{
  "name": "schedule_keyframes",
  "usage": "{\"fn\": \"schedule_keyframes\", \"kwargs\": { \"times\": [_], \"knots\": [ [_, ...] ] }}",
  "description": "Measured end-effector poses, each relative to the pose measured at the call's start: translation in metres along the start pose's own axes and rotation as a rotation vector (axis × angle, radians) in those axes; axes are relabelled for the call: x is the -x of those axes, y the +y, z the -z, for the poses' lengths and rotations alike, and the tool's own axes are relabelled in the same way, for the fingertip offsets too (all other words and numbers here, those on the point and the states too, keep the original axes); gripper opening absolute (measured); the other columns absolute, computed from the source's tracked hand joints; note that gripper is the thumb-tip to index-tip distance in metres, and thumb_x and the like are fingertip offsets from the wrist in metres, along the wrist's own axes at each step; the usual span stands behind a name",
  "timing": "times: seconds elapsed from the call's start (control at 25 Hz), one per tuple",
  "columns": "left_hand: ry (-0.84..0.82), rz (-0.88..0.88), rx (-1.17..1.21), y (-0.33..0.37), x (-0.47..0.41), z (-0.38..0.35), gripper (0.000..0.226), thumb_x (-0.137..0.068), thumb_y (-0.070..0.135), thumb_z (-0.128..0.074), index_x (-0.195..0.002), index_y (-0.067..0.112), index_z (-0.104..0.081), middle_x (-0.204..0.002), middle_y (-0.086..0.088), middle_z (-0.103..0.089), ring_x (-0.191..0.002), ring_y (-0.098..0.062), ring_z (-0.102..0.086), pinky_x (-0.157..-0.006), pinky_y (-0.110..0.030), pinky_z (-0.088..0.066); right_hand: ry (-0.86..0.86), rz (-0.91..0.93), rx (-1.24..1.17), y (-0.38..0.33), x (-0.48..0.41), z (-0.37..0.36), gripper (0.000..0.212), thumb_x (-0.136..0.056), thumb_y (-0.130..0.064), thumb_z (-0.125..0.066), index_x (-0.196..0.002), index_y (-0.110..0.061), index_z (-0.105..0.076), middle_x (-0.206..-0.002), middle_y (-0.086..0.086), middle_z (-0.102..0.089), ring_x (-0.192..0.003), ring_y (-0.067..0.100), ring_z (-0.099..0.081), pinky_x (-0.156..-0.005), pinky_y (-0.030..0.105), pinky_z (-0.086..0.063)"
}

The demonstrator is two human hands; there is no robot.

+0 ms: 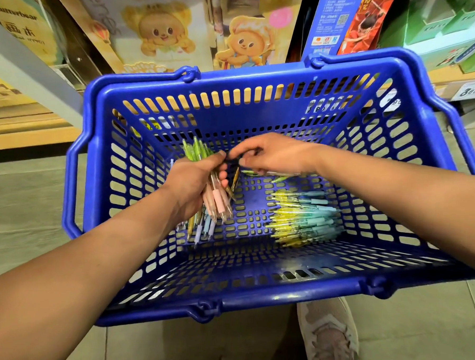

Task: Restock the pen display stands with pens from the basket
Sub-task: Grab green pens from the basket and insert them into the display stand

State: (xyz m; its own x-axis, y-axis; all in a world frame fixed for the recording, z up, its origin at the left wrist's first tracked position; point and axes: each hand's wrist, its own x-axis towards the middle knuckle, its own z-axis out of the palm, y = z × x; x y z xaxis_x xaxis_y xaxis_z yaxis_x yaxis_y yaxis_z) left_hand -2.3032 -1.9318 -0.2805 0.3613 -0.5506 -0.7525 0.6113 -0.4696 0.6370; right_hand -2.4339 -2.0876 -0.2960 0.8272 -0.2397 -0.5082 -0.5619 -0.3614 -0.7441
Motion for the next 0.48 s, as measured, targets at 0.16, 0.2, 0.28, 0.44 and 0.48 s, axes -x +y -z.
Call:
{"fn": "schedule_keyframes", "kwargs": {
  "times": [0.16,0.2,0.28,0.44,0.48],
  "knots": [
    [0.015,0.026,-0.066,-0.001,0.0,0.006,0.034,-0.091,0.011,-0.073,-0.119,-0.005,-0.06,-0.067,-0.008,-0.057,-0.057,-0.02,-0.057,-0.056,-0.032,-0.055,-0.054,-0.245,0.649,0.048,0.005,0.01,0.02,-0.094,-0.019,-0.066,-0.112,-0.027,-0.063,-0.111,-0.008,-0.066,-0.093,0.013,-0.063,-0.086,0.028,-0.052],
    [0.01,0.032,-0.066,-0.002,0.0,0.007,0.037,-0.092,0.01,-0.072,-0.122,-0.008,-0.06,-0.067,-0.008,-0.058,-0.057,-0.019,-0.057,-0.056,-0.031,-0.055,-0.097,-0.27,0.805,0.058,0.008,0.009,0.022,-0.093,-0.017,-0.067,-0.112,-0.025,-0.06,-0.111,-0.003,-0.064,-0.093,0.019,-0.062,-0.083,0.032,-0.054],
    [0.0,0.048,-0.063,-0.002,0.001,0.007,0.033,-0.093,0.008,-0.07,-0.119,-0.01,-0.062,-0.069,-0.009,-0.061,-0.057,-0.018,-0.059,-0.055,-0.028,-0.056,-0.108,-0.234,1.007,0.07,0.012,0.003,0.028,-0.093,-0.01,-0.064,-0.117,-0.021,-0.054,-0.107,0.002,-0.061,-0.087,0.025,-0.061,-0.072,0.037,-0.057],
    [-0.005,0.071,-0.082,-0.001,0.0,0.005,0.02,-0.094,0.007,-0.067,-0.109,-0.006,-0.065,-0.071,-0.009,-0.065,-0.057,-0.017,-0.061,-0.056,-0.026,-0.058,-0.011,-0.168,1.114,0.078,0.011,-0.003,0.047,-0.094,0.005,-0.053,-0.136,-0.015,-0.045,-0.104,0.007,-0.062,-0.075,0.028,-0.059,-0.062,0.039,-0.056],
    [-0.006,0.075,-0.089,-0.002,0.0,0.005,0.02,-0.094,0.007,-0.067,-0.11,-0.006,-0.065,-0.07,-0.009,-0.065,-0.057,-0.017,-0.061,-0.057,-0.027,-0.058,0.01,-0.174,1.119,0.079,0.011,-0.005,0.045,-0.095,0.003,-0.053,-0.136,-0.015,-0.045,-0.104,0.007,-0.062,-0.076,0.028,-0.06,-0.064,0.041,-0.058]
  ]
}}
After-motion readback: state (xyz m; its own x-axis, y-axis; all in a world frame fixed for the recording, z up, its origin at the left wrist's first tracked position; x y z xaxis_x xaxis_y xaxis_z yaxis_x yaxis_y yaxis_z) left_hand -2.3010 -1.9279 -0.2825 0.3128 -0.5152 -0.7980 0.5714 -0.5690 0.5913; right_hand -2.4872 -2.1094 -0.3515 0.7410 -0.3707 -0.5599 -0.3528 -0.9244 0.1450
